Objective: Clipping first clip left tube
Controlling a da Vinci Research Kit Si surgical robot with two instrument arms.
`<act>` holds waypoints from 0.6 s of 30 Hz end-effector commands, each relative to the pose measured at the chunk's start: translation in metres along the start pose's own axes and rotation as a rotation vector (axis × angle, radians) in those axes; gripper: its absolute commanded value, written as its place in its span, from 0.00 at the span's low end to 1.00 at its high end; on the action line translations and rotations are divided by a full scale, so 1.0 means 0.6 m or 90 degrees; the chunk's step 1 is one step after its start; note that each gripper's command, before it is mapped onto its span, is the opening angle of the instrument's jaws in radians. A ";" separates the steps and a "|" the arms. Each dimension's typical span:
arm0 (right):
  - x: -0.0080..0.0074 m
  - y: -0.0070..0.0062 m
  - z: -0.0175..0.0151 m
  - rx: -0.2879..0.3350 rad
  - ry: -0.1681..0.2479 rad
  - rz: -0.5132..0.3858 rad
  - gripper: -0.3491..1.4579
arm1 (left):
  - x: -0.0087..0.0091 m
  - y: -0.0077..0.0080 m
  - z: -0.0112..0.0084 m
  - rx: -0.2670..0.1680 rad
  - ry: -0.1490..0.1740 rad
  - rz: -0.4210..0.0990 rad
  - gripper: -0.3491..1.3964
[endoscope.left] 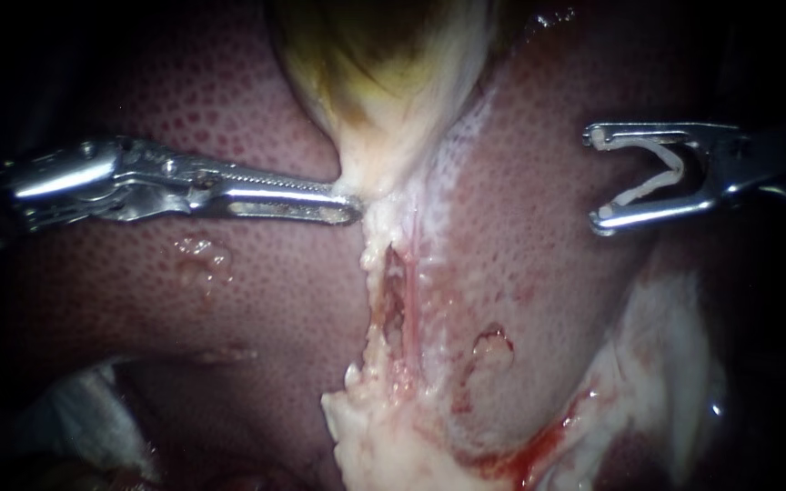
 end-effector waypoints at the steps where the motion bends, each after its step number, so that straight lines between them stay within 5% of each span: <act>1: 0.0000 0.0000 0.0000 0.000 0.000 0.000 0.48 | 0.0001 0.0001 -0.0003 -0.001 -0.001 0.000 0.00; 7: 0.0000 0.0000 0.0001 -0.001 0.001 0.000 0.48 | 0.0024 -0.0003 -0.0049 -0.001 0.000 -0.005 0.00; 18: 0.0000 -0.0001 0.0000 -0.001 0.001 0.000 0.48 | 0.0121 0.0001 -0.0198 0.034 0.059 -0.018 0.00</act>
